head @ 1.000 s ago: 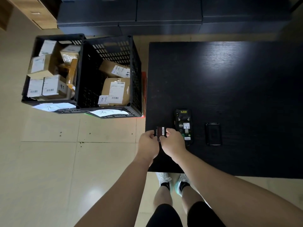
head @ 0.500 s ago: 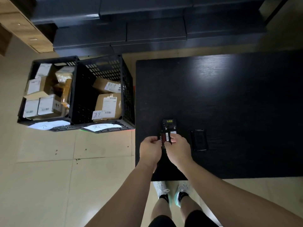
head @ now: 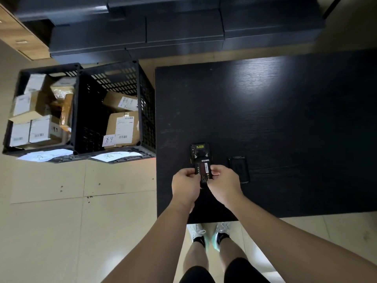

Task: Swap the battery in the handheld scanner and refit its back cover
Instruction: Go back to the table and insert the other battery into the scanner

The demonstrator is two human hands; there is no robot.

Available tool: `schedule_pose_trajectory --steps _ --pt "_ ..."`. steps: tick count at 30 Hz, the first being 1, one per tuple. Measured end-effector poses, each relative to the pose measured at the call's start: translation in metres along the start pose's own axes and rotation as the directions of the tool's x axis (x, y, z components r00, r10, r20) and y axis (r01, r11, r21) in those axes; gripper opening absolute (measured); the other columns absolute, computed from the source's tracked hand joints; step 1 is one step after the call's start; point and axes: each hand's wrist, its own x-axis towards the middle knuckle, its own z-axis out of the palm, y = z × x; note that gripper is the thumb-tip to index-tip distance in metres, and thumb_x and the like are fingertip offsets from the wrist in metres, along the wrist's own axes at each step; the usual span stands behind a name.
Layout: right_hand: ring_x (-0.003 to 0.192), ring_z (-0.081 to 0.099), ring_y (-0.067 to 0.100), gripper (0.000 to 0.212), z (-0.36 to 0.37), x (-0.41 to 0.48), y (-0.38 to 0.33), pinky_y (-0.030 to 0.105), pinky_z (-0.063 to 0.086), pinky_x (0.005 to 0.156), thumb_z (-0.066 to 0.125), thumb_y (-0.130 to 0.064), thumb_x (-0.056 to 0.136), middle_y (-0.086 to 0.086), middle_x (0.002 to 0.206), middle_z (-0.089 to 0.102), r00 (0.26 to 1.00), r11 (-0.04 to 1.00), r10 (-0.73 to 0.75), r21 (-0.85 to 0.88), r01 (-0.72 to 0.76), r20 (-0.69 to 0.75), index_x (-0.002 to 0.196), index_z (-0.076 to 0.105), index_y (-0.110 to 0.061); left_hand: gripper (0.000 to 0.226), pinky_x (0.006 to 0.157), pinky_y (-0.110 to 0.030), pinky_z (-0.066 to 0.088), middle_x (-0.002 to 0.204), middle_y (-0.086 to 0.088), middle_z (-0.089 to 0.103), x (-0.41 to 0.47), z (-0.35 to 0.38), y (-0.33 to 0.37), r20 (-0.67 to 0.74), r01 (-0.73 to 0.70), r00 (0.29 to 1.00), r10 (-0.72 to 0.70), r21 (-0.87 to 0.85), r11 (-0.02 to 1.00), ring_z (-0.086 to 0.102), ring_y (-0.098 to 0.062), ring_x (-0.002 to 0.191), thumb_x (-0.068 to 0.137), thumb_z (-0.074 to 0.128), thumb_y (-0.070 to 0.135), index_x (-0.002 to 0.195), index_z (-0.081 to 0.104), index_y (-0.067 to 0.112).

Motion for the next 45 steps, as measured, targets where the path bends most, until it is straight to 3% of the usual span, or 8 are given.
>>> schedule_pose_trajectory --steps 3,8,13,21,32,37,41,45 --pt "0.097 0.068 0.010 0.052 -0.002 0.003 0.002 0.026 0.055 0.089 0.069 0.003 0.078 -0.004 0.108 0.071 1.000 0.999 -0.014 0.032 0.013 0.024 0.125 0.066 -0.017 0.032 0.069 -0.019 0.053 0.094 0.005 0.073 -0.001 -0.002 -0.001 0.036 -0.046 0.998 0.044 0.053 0.998 0.069 -0.008 0.085 0.081 0.072 0.008 0.112 0.071 0.016" --pt "0.086 0.067 0.004 0.060 -0.006 0.008 0.009 0.018 0.054 0.082 0.076 0.010 0.072 -0.009 0.096 0.068 0.995 0.996 -0.051 0.080 0.044 0.086 0.126 0.065 -0.014 0.050 0.086 -0.030 0.059 0.095 0.010 0.070 -0.001 -0.007 -0.007 0.108 -0.150 0.985 0.134 0.151 0.977 0.067 -0.005 0.089 0.072 0.076 -0.003 0.117 0.068 0.018" --pt "0.079 0.064 -0.002 0.062 -0.008 0.009 0.014 0.008 0.052 0.068 0.076 0.013 0.072 -0.010 0.096 0.064 0.995 0.996 -0.058 0.072 0.052 0.084 0.128 0.064 -0.012 0.049 0.077 -0.015 0.052 0.103 0.007 0.070 -0.002 -0.005 -0.011 0.112 -0.232 0.971 0.211 0.222 0.947 0.066 -0.005 0.090 0.075 0.073 0.002 0.120 0.068 0.020" --pt "0.092 0.068 0.010 0.063 -0.008 0.017 0.016 0.027 0.057 0.088 0.077 0.011 0.073 -0.003 0.105 0.068 0.992 0.995 -0.080 0.065 0.074 0.094 0.130 0.063 -0.012 0.046 0.072 -0.008 0.046 0.109 0.006 0.070 0.000 -0.001 -0.016 0.105 -0.265 0.964 0.246 0.255 0.930 0.064 -0.002 0.088 0.079 0.073 0.006 0.123 0.069 0.019" --pt "0.085 0.067 0.007 0.056 0.000 0.026 0.022 0.029 0.060 0.082 0.077 0.004 0.074 -0.005 0.098 0.068 0.981 0.979 -0.180 -0.088 0.186 0.067 0.123 0.069 -0.023 0.043 0.066 -0.003 0.045 0.100 0.010 0.069 0.000 0.005 -0.017 0.040 -0.287 0.957 0.286 0.253 0.924 0.062 0.003 0.081 0.080 0.072 0.001 0.120 0.071 0.019" --pt "0.085 0.065 0.005 0.059 0.010 0.026 0.027 0.026 0.059 0.084 0.077 0.004 0.075 0.000 0.104 0.064 0.981 0.974 -0.192 -0.118 0.191 0.007 0.127 0.067 -0.022 0.047 0.070 -0.005 0.042 0.105 0.000 0.063 0.002 0.008 -0.022 0.017 -0.333 0.939 0.344 0.300 0.894 0.060 -0.004 0.083 0.082 0.072 -0.002 0.125 0.069 0.016" --pt "0.089 0.066 0.010 0.063 0.007 0.027 0.026 0.026 0.058 0.087 0.077 0.005 0.076 0.004 0.109 0.065 0.983 0.974 -0.183 -0.129 0.185 0.027 0.133 0.062 -0.018 0.049 0.082 -0.015 0.049 0.104 -0.003 0.063 0.000 0.010 -0.023 0.013 -0.345 0.934 0.357 0.299 0.890 0.062 -0.011 0.091 0.083 0.070 -0.004 0.129 0.067 0.012" --pt "0.088 0.069 0.014 0.056 0.003 0.028 0.023 0.033 0.060 0.085 0.078 0.005 0.075 0.004 0.106 0.067 0.978 0.968 -0.200 -0.145 0.205 0.052 0.126 0.067 -0.017 0.056 0.070 0.000 0.039 0.102 0.002 0.063 0.003 0.009 -0.023 -0.008 -0.311 0.946 0.325 0.266 0.912 0.061 -0.005 0.087 0.080 0.074 -0.003 0.131 0.066 0.018"
